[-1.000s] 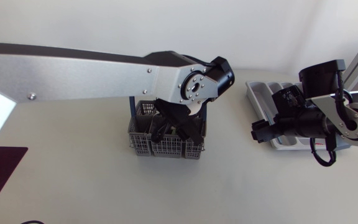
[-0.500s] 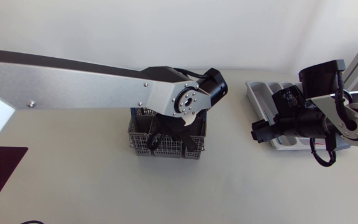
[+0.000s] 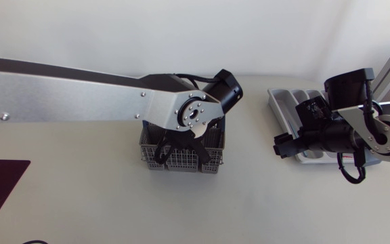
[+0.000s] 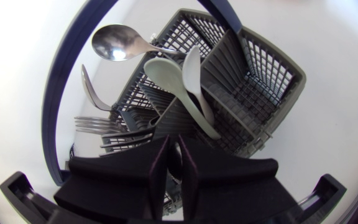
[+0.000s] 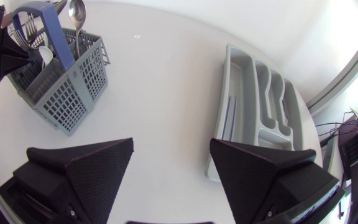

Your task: Sort the cutlery from the basket into the organizer compartments.

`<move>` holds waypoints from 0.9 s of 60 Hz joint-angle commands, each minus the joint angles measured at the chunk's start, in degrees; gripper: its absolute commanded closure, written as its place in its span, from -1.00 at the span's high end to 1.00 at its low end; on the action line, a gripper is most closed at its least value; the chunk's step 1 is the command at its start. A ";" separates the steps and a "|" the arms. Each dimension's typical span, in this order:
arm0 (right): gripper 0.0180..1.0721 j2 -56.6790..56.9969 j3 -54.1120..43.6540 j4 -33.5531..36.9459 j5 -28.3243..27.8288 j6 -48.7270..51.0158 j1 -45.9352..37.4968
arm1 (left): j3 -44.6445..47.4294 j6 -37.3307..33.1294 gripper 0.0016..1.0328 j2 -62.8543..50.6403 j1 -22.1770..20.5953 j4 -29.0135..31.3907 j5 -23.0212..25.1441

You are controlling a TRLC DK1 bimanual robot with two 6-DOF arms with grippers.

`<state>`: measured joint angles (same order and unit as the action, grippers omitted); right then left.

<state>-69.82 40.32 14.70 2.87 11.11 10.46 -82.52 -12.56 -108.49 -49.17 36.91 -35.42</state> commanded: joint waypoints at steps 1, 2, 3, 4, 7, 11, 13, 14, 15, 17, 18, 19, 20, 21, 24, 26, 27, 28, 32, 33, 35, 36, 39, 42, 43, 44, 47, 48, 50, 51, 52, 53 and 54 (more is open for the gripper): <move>0.69 -1.02 -1.29 -0.81 0.64 -0.30 0.44 | 1.31 -1.51 -0.93 1.35 0.48 -0.34 0.00; 0.69 -1.02 -1.29 -0.90 0.73 -0.22 0.44 | 1.31 -1.59 -0.93 1.44 0.56 -0.26 0.00; 0.69 -1.11 -1.29 -0.90 0.73 -0.22 0.53 | 1.22 -1.68 -0.93 1.52 0.56 -0.08 0.00; 0.69 -1.11 -1.29 -0.90 0.82 -0.22 0.53 | 1.05 -1.86 -0.93 1.61 0.65 0.18 0.00; 0.69 -1.11 -1.29 -0.99 0.82 -0.22 0.53 | 0.78 -2.38 -0.93 2.05 0.74 0.80 0.00; 0.69 -1.11 -1.29 -0.99 0.91 -0.22 0.53 | 0.78 -3.53 -0.93 3.46 0.56 0.98 0.18; 0.69 -1.11 -1.29 -0.99 0.91 -0.22 0.53 | 0.61 -3.88 -0.93 3.98 0.48 1.33 0.44; 0.69 -1.11 -1.29 -0.99 0.91 -0.13 0.53 | 0.52 -4.14 -0.93 4.34 0.48 1.41 0.79; 0.69 -1.11 -1.29 -0.99 0.91 -0.13 0.53 | 0.43 -4.41 -0.93 4.60 0.48 1.68 1.23; 0.69 -1.11 -1.29 -0.99 0.82 -0.13 0.53 | -0.10 -4.58 -0.93 5.22 0.48 2.73 2.02; 0.69 -1.02 -1.29 -0.99 0.82 -0.13 0.53 | -0.36 -4.58 -0.93 5.57 0.39 3.26 2.28; 0.69 -0.93 -1.29 -0.99 0.82 -0.13 0.53 | -0.54 -4.58 -0.93 6.01 0.39 3.70 2.55; 0.69 -0.84 -1.29 -0.99 0.82 -0.13 0.62 | -0.62 -4.58 -0.93 6.53 0.39 4.05 3.16; 0.69 -0.75 -1.29 -0.99 0.82 -0.13 0.53 | -0.71 -4.67 -0.93 6.97 0.39 4.32 3.60; 0.69 -0.40 -1.29 -0.81 0.73 -0.04 0.53 | -0.80 -4.85 -0.93 8.20 0.12 5.02 3.87; 0.69 -0.05 -1.20 -0.72 0.73 0.05 0.53 | -0.98 -4.93 -0.93 9.79 -0.40 5.90 4.39; 0.69 0.21 -1.20 -0.64 0.73 0.05 0.53 | -0.98 -4.93 -0.93 10.49 -0.58 5.99 4.66; 0.69 0.56 -1.12 -0.55 0.64 0.22 0.53 | -0.89 -5.20 -0.93 11.81 -0.75 6.16 4.83; 0.69 1.62 -1.03 -0.20 0.29 0.31 0.53 | -1.15 -5.29 -0.93 13.92 -1.81 6.95 4.83; 0.69 1.97 -1.03 -0.11 0.03 0.40 0.62 | -1.15 -5.29 -0.93 14.44 -1.99 6.95 4.83; 0.69 2.85 -1.03 0.24 -0.50 0.49 0.70 | -1.24 -5.37 -0.93 15.59 -2.34 7.04 4.83; 0.69 3.20 -1.03 0.24 -0.76 0.58 0.79 | -1.33 -5.46 -0.93 16.03 -2.51 7.13 4.83; 0.69 4.52 -1.03 0.51 -1.12 0.84 0.97 | -1.59 -5.46 -0.93 17.96 -2.95 7.48 4.92; 0.69 6.19 -1.12 0.95 -2.26 1.28 1.58 | -1.68 -5.46 -0.93 19.54 -3.39 7.48 4.92; 0.69 6.89 -1.29 0.86 -2.70 1.37 1.93 | -1.59 -5.55 -0.93 19.98 -3.57 7.48 4.92; 0.69 7.60 -1.29 0.95 -2.79 1.37 2.11 | -1.68 -5.55 -0.93 20.68 -3.74 7.48 4.92; 0.69 9.35 -1.38 1.21 -3.31 1.81 2.46 | -1.85 -5.55 -0.93 22.27 -4.01 7.66 4.92; 0.69 10.14 -1.47 1.30 -4.02 2.07 2.73 | -2.03 -5.46 -0.93 22.97 -4.27 7.74 5.01; 0.69 12.08 -1.82 1.47 -5.60 2.60 3.34 | -2.38 -5.29 -0.93 23.94 -4.62 7.92 5.18; 0.69 13.04 -1.91 1.47 -5.86 2.95 3.69 | -2.65 -5.11 -0.93 24.55 -4.97 8.18 5.36; 0.69 13.66 -1.99 1.56 -5.95 3.04 3.96 | -2.91 -4.93 -0.93 24.90 -5.15 8.45 5.36; 0.69 14.71 -2.08 1.82 -6.21 3.39 4.48 | -3.26 -4.67 -0.93 25.25 -5.41 8.71 5.36; 0.69 15.51 -2.17 2.00 -6.65 3.56 4.83 | -3.61 -4.23 -0.93 25.61 -5.59 9.06 5.54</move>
<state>-58.11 40.03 15.57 -2.61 13.10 13.72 -83.48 -16.75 -85.71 -53.60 44.82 -30.24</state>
